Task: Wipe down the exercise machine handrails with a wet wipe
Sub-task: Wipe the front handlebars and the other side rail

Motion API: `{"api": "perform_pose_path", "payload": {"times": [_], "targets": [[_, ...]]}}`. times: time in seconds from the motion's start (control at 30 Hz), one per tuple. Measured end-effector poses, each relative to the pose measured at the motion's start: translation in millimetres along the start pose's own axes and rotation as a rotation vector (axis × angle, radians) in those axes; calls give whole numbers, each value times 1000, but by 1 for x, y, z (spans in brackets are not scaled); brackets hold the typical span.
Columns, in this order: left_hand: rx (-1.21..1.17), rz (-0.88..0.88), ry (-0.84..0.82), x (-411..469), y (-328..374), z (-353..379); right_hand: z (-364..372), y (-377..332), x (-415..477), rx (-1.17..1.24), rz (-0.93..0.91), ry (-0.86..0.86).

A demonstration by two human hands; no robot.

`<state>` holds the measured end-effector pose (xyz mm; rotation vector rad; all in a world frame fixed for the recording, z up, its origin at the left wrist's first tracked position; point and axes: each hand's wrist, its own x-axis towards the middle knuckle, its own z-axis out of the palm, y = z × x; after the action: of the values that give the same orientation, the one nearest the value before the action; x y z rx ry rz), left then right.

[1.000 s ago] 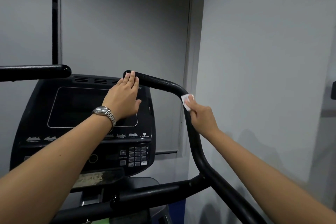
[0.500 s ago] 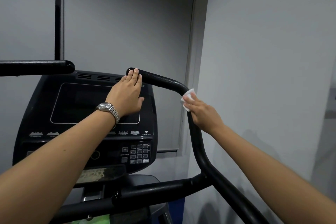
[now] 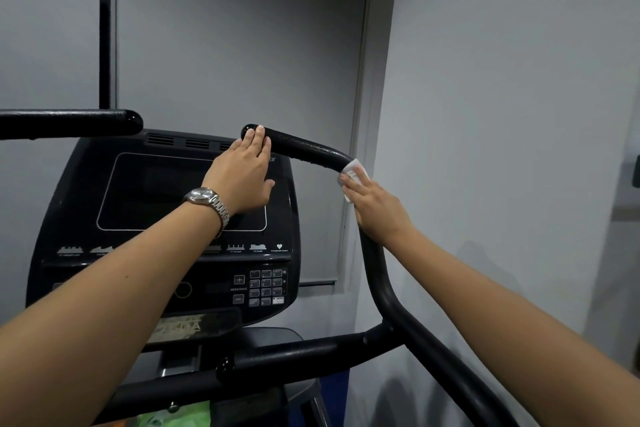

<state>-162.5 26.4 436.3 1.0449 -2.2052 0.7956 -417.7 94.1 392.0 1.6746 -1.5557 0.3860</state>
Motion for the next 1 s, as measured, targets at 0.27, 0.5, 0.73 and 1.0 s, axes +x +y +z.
{"api": "perform_pose_path", "payload": {"times": [0.27, 0.5, 0.73, 1.0], "targets": [[13, 5, -6, 0, -2, 0, 2, -5, 22, 144, 137, 122], [3, 13, 6, 0, -5, 2, 8, -4, 9, 171, 146, 180], [-7, 23, 16, 1, -4, 2, -11, -32, 50, 259, 137, 206], [-21, 31, 14, 0, -5, 3, -12, -28, 59, 281, 289, 209]]}}
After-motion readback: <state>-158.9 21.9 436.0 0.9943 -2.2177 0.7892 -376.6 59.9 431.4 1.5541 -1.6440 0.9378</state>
